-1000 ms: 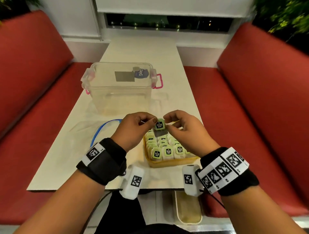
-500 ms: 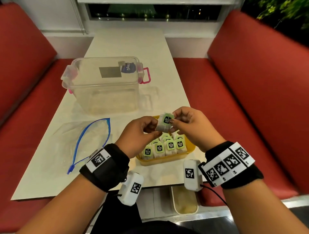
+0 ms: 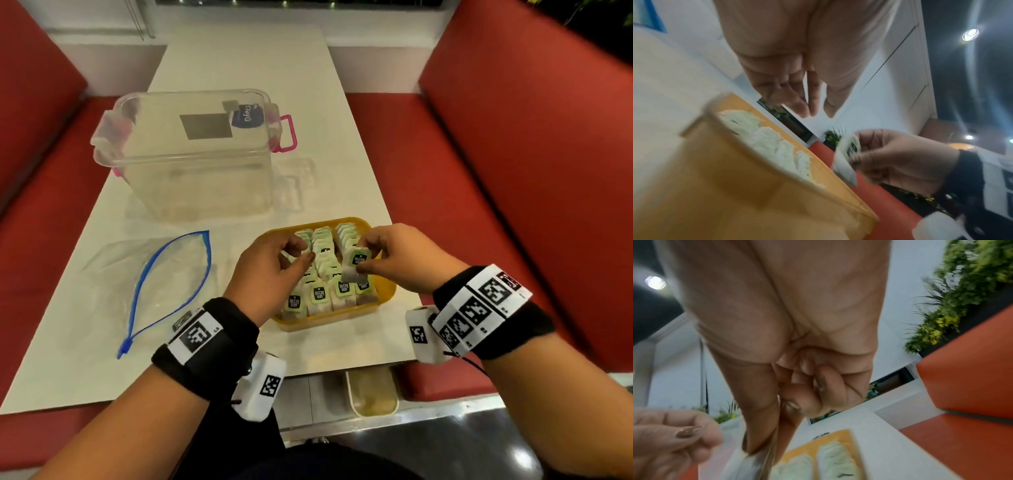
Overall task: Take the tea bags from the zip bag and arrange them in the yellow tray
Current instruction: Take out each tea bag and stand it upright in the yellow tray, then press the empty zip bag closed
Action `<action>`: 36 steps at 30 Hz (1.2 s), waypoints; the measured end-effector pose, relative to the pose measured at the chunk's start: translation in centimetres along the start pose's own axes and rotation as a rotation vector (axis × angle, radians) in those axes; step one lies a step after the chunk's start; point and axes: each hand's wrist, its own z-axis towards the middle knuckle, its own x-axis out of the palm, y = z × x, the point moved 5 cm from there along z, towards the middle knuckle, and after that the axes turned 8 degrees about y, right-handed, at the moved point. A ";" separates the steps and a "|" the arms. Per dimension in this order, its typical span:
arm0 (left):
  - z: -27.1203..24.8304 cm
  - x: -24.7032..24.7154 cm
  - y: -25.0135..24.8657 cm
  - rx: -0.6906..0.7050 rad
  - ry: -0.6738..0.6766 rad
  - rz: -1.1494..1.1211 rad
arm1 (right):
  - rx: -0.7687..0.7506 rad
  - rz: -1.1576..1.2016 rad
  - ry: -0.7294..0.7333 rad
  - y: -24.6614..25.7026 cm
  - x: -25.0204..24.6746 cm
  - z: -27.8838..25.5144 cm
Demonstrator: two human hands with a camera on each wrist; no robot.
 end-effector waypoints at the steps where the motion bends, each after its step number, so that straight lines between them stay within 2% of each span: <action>1: -0.1 -0.6 0.8 -0.016 -0.057 0.039 | 0.032 -0.076 0.055 -0.5 0.3 0.1; 4: -0.7 -2.0 3.0 -0.113 -0.140 0.118 | 0.071 -0.267 0.214 -1.0 1.4 0.2; 7: -1.2 -2.4 4.5 -0.241 -0.119 0.127 | 0.077 -0.386 0.271 -0.9 2.4 0.7; 11: -1.4 -2.1 5.2 -0.298 -0.084 0.049 | 0.102 -0.482 0.232 -0.9 2.9 1.1; 16: -1.4 -2.2 5.1 -0.296 -0.076 0.013 | 0.096 -0.389 0.110 -0.8 2.1 1.4; 22: -1.6 -2.2 5.2 -0.295 -0.074 -0.068 | 0.115 -0.467 0.107 -1.1 2.5 1.6; 26: -1.9 -2.2 5.3 -0.331 -0.053 -0.114 | 0.119 -0.324 -0.066 -1.6 1.3 1.1; 29: -2.3 -2.1 5.2 -0.361 -0.032 -0.134 | 0.199 -0.192 -0.188 -3.1 0.5 0.4; 33: -2.4 -2.0 4.8 -0.351 -0.034 -0.116 | 0.303 -0.051 -0.175 -4.4 1.4 -0.3; 36: -2.0 -1.9 4.7 -0.334 -0.065 -0.078 | 0.321 0.021 -0.203 -4.6 1.7 -0.6</action>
